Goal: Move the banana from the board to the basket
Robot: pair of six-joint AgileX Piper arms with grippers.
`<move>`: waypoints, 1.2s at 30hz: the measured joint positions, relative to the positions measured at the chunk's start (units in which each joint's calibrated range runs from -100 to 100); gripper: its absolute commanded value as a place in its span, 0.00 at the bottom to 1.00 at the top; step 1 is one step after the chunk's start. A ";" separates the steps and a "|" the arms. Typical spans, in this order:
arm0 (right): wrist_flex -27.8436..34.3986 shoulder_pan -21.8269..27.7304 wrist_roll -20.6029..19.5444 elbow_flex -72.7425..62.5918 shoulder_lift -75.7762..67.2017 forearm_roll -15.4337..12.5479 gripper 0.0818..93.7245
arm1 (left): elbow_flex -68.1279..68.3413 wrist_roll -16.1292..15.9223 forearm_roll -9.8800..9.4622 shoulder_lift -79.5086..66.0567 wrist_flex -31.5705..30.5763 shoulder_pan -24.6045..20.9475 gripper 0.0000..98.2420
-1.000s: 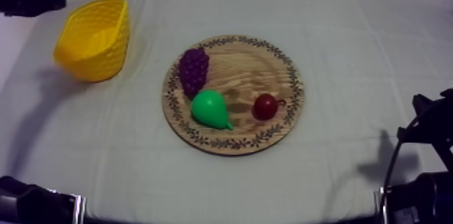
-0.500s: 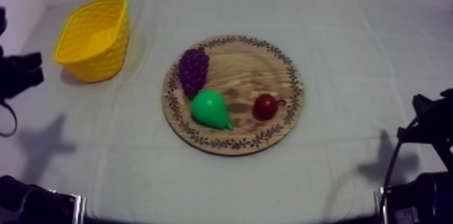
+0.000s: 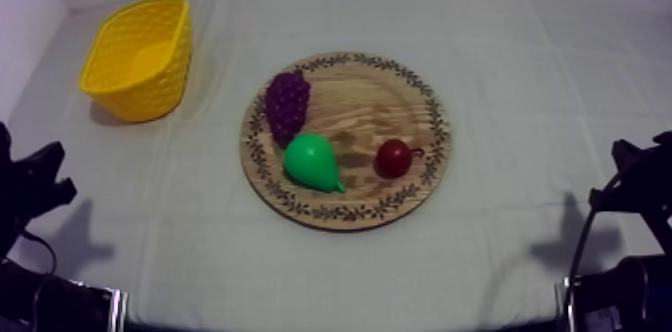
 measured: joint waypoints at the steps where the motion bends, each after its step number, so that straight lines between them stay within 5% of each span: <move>1: 0.00 0.00 0.00 0.00 0.00 0.00 0.00 | 1.20 0.00 -0.02 -1.72 0.49 0.19 0.00; 7: 0.00 0.00 0.00 0.00 0.00 0.00 0.00 | 4.65 -3.48 2.27 -7.11 1.72 0.80 0.00; 12: 0.00 0.00 0.00 0.00 0.00 0.00 0.00 | 7.37 -4.44 2.67 -7.31 -4.55 0.88 0.00; 24: 0.00 0.00 0.00 0.00 0.00 0.00 0.00 | 8.18 6.45 2.77 -7.42 -9.35 0.88 0.00; 36: 0.00 0.00 0.01 0.00 0.00 0.00 0.00 | 8.23 6.39 2.77 -7.42 -9.35 0.88 0.00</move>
